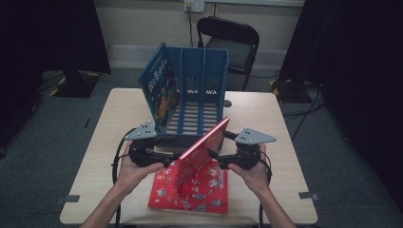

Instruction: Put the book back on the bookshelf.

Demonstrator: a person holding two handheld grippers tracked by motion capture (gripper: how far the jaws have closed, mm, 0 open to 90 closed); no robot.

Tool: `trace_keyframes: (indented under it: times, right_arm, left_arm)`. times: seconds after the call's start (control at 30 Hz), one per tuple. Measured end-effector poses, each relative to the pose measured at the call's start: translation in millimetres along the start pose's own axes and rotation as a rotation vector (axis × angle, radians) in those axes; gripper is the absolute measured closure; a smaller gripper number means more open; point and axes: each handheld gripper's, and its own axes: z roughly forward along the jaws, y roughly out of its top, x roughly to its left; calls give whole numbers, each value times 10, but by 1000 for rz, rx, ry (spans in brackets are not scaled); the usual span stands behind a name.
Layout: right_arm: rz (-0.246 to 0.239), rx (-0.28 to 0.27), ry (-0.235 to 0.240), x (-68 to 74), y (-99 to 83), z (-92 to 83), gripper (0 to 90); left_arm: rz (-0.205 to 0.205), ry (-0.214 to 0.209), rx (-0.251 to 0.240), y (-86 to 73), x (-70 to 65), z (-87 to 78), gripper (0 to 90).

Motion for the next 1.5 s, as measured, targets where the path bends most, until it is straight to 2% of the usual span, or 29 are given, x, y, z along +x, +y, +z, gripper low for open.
trace_keyframes:
  times: [0.07, 0.23, 0.4, 0.47, 0.67, 1.03, 1.5]
  right_arm:
    - [3, 3, -2, 3, 9, 6, 153]
    - [11, 3, -9, 2, 21, 31, 170]
    - [17, 8, -19, 13, 36, 54, 170]
    - [21, 8, -21, 11, 39, 63, 169]
    - [29, 5, -24, 9, 44, 90, 183]
    - [34, 20, -22, 20, 48, 142, 191]
    - [38, 30, -21, 39, 35, 191, 194]
  left_arm:
    - [0, 1, 18, -31, 17, 37, 326]
    - [5, -15, 24, -72, 5, 107, 322]
    - [-19, -9, 21, -95, 30, 114, 320]
    - [-28, -21, 15, -103, 32, 125, 320]
    - [-14, -11, 20, -96, -17, 157, 303]
    - [-18, -24, 13, -103, -38, 184, 307]
    - [-1, -24, 22, -105, -68, 214, 280]
